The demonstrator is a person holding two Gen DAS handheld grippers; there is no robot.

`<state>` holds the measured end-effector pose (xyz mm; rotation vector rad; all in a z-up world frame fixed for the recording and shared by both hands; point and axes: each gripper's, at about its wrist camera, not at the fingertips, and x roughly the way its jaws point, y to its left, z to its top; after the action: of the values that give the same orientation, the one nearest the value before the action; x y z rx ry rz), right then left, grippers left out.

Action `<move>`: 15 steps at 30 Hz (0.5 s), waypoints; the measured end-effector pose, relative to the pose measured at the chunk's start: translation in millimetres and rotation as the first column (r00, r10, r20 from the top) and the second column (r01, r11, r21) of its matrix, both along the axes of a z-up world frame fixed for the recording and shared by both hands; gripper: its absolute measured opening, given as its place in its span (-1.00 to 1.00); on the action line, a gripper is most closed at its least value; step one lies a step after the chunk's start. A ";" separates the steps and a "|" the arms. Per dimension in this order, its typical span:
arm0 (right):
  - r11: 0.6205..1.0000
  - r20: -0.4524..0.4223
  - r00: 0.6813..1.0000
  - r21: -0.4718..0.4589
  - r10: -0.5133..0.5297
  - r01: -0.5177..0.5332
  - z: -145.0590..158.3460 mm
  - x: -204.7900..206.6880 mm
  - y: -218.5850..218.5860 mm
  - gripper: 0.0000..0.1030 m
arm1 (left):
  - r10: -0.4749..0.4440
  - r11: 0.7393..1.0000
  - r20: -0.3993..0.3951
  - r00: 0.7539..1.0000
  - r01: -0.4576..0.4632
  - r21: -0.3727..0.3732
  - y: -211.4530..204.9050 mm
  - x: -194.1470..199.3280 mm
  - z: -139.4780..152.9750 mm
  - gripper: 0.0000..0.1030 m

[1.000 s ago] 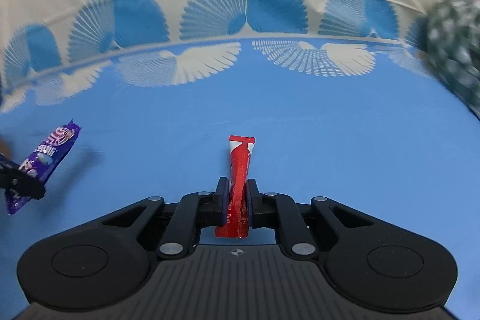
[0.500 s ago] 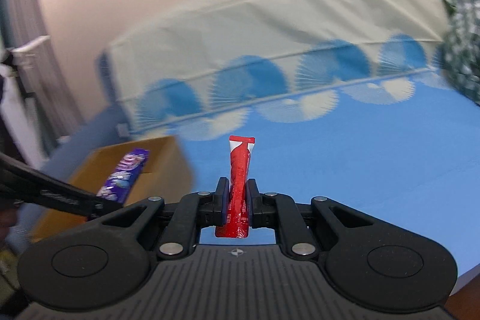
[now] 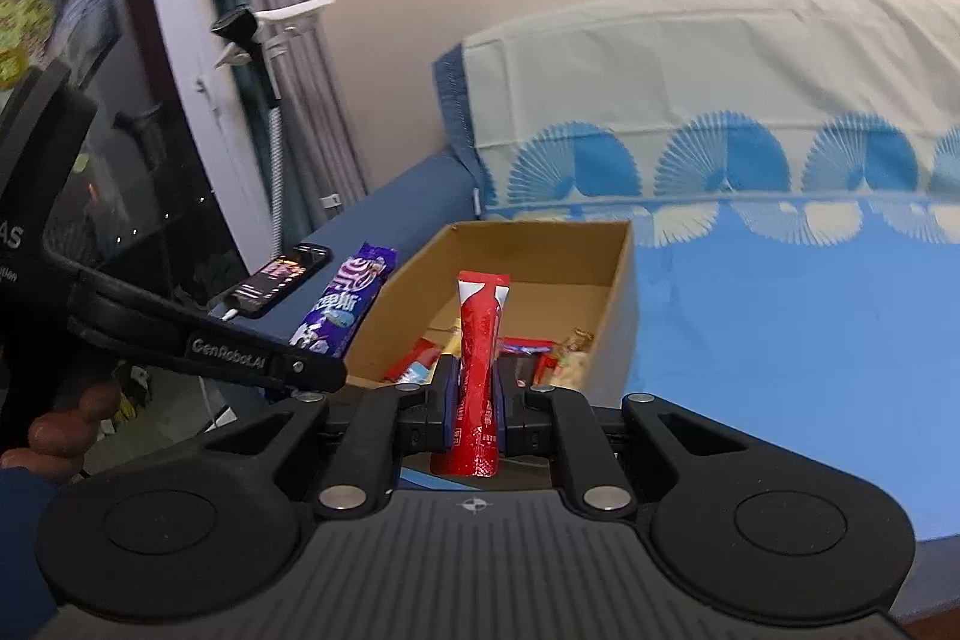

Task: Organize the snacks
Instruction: 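Carry the purple candy bar and red stick packet with both tools over the box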

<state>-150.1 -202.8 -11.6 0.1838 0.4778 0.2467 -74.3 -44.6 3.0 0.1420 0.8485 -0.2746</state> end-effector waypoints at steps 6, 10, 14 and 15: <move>0.998 0.023 1.000 -0.059 0.021 -0.020 9.9 -9.4 24.3 -0.76 | 0.042 0.998 0.028 0.999 -0.041 -0.041 27.9 -14.5 8.4 -0.71; 0.997 0.019 1.000 -0.077 0.019 -0.018 11.3 -8.7 28.4 -0.76 | 0.056 0.997 0.030 0.998 -0.054 -0.058 35.7 -15.1 9.0 -0.71; 0.996 0.005 1.000 -0.092 0.022 -0.021 9.9 -7.1 31.1 -0.76 | 0.060 0.996 0.023 0.998 -0.058 -0.068 39.4 -11.5 7.0 -0.71; 0.995 0.001 1.000 -0.094 0.022 -0.022 9.4 -5.3 31.0 -0.76 | 0.061 0.996 0.019 0.998 -0.059 -0.069 40.1 -10.1 6.1 -0.71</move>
<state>-155.4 -171.7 -2.2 0.0861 0.4887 0.2456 -84.4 -4.5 9.2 0.0552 0.8202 -0.2450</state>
